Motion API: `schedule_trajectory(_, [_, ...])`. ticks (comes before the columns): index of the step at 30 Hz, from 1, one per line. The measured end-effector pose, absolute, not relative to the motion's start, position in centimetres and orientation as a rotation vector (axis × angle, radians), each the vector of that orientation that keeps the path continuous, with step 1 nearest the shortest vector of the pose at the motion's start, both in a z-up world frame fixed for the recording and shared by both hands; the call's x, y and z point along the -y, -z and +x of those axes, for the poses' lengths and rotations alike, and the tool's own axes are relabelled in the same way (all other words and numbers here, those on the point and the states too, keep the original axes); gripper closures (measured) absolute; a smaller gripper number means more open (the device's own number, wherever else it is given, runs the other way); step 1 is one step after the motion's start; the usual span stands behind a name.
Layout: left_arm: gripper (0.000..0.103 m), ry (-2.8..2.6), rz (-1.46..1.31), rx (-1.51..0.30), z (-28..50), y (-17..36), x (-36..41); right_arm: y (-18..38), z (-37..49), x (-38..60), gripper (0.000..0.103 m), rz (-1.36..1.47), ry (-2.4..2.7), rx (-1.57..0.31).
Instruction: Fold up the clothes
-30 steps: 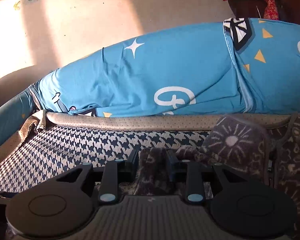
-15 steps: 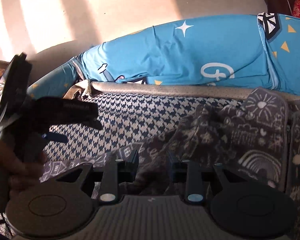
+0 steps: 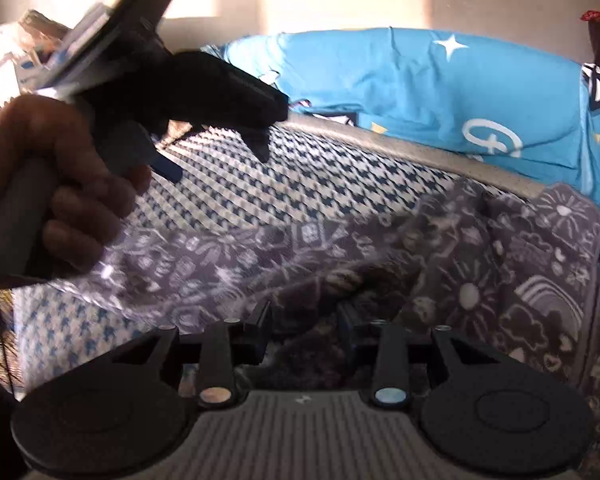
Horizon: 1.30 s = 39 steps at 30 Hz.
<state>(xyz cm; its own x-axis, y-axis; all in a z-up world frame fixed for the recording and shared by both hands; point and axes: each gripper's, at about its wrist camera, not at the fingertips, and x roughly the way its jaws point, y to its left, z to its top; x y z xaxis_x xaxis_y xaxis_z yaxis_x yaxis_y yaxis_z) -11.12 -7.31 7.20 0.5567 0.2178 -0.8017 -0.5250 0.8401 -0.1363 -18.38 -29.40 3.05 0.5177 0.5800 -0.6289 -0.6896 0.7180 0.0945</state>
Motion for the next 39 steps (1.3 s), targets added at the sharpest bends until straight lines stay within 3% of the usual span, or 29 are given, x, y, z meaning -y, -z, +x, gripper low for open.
schedule_trajectory(15, [0.007,-0.444,-0.354,-0.887,-11.1,-7.2,6.3,-2.0,-19.8,24.9,0.066,-0.283,-0.855,-0.620])
schedule_trajectory(22, [0.006,-0.390,-0.361,-0.938,-10.7,-6.1,6.3,-2.0,-20.8,24.9,0.043,-0.489,-0.949,-0.618])
schedule_trajectory(29, [0.006,-0.347,-0.362,-0.978,-10.6,-5.0,6.4,0.4,-20.9,24.4,0.043,-0.490,-0.875,-0.603])
schedule_trajectory(32, [0.006,-0.319,-0.363,-0.989,-10.6,-4.7,6.5,0.6,-21.1,24.1,0.050,-0.492,-0.867,-0.583])
schedule_trajectory(34, [0.006,-0.276,-0.367,-1.007,-10.6,-4.3,6.9,0.5,-20.9,23.8,0.076,-0.478,-0.860,-0.584])
schedule_trajectory(37, [0.006,-0.251,-0.387,-1.017,-10.4,-3.7,7.0,0.5,-21.1,23.5,0.089,-0.487,-0.847,-0.565])
schedule_trajectory(39, [0.006,-0.267,-0.389,-1.005,-10.6,-4.0,6.8,0.3,-21.1,23.6,0.092,-0.457,-0.835,-0.556])
